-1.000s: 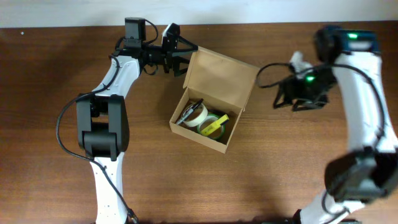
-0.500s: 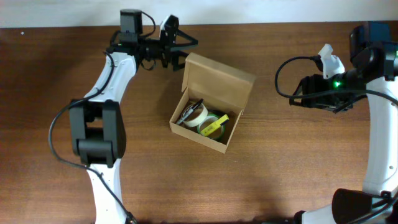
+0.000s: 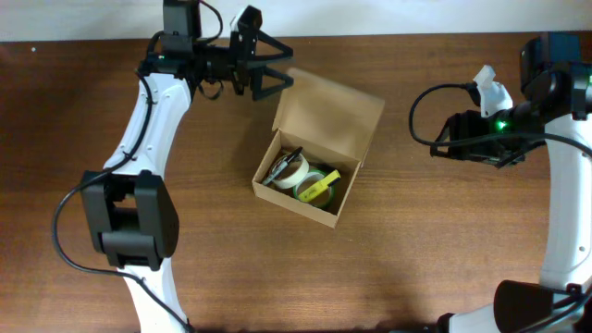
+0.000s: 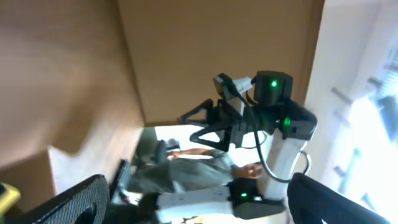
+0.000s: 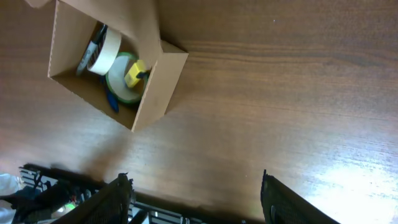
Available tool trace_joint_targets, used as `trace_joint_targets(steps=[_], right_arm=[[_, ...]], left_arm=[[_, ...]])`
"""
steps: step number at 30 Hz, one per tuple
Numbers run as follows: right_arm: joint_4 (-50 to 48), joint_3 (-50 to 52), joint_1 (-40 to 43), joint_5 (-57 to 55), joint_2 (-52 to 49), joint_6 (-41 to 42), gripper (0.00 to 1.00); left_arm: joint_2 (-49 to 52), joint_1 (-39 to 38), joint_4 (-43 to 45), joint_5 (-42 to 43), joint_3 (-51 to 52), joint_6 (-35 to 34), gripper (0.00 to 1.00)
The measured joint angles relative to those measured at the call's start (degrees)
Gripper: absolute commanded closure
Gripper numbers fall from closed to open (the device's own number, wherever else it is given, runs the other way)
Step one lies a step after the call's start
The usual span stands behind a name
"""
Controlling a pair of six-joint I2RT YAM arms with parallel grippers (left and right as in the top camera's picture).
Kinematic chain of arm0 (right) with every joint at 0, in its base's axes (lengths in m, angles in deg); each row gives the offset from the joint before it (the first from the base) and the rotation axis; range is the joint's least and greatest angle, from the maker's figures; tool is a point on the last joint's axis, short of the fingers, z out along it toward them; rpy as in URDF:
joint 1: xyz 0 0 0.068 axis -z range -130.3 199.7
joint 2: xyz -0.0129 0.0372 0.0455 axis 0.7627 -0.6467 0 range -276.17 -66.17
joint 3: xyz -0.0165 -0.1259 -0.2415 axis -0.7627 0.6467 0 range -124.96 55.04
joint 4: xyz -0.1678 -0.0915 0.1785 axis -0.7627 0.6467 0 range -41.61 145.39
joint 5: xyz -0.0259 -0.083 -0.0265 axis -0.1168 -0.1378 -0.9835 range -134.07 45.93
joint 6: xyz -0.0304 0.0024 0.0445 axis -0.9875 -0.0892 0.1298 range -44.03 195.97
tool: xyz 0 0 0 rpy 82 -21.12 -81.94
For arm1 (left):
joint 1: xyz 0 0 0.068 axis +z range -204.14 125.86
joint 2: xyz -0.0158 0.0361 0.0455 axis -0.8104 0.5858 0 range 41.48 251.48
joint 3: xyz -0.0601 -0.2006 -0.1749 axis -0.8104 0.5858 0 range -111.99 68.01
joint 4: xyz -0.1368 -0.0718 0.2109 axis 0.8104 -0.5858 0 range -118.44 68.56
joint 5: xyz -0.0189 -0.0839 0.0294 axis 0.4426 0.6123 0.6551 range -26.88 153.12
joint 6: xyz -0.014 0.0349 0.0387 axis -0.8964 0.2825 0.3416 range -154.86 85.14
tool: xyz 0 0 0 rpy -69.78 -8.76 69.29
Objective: Pack container
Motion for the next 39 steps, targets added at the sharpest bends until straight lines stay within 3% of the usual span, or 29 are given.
trace_joint_targets(steps=[6,11,14,17,20,22,27,31,33,37,39], right_arm=[[0.0,0.0,0.0,0.0,0.0,0.0,0.4],[0.0,0.0,0.0,0.0,0.0,0.0,0.33],[0.0,0.0,0.0,-0.9,0.0,0.0,0.29],[0.0,0.0,0.0,-3.8,0.0,0.2,0.3],[0.0,0.1,0.0,-6.0,0.0,0.4,0.58],[0.0,0.2,0.0,-6.9,-0.2,0.8,0.67],[0.0,0.2,-0.4,-7.3,-1.9,1.5,0.65],[0.0,0.2,-2.0,-7.4,-2.6,2.3,0.64],[0.0,0.2,-3.4,-7.4,-2.6,2.6,0.71],[-0.2,0.2,-6.6,-7.5,-2.6,3.4,0.94],[-0.4,0.2,-8.1,-7.7,-2.6,3.7,0.96]], left_arm=[[-0.1,0.0,-18.2,0.0,-0.1,12.6,0.07],[-0.1,0.0,-20.5,-1.4,-0.1,19.9,0.08],[-0.1,0.2,-21.4,-8.9,-0.1,22.1,0.07],[-0.1,0.4,-25.3,-22.9,-0.1,23.8,0.07],[-0.1,0.5,-29.8,-37.6,-0.1,26.6,0.07],[-0.1,0.3,-32.3,-47.3,-0.1,28.7,0.07],[-0.1,-1.4,-35.7,-65.3,-0.1,34.2,0.07],[-0.1,-3.5,-35.7,-71.5,-0.1,36.5,0.07],[0.0,-4.7,-35.7,-73.5,-0.1,37.1,0.08],[2.0,-7.2,-35.8,-75.5,-0.1,37.9,0.3],[3.9,-8.2,-35.8,-76.4,-0.1,38.4,0.43]])
